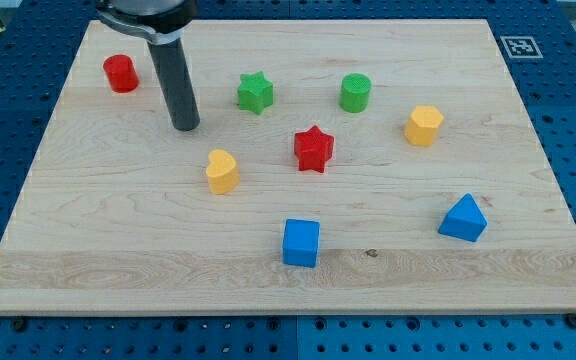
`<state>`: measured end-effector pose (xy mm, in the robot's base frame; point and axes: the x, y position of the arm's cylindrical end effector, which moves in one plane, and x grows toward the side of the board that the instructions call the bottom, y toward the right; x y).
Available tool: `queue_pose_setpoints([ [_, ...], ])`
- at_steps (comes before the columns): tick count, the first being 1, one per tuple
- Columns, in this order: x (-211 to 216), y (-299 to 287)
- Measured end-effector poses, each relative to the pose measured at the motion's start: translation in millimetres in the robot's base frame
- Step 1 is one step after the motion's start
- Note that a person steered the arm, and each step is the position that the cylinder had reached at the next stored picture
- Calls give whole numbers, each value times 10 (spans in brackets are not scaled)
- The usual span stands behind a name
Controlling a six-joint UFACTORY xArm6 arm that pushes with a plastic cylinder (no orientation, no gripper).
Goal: Slide the yellow heart down a bit
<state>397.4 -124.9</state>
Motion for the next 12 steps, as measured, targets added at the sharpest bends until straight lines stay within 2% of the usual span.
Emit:
queue_pose_setpoints([
  [3,70,87],
  [5,281,200],
  [7,293,447],
  [9,313,447],
  [12,619,569],
])
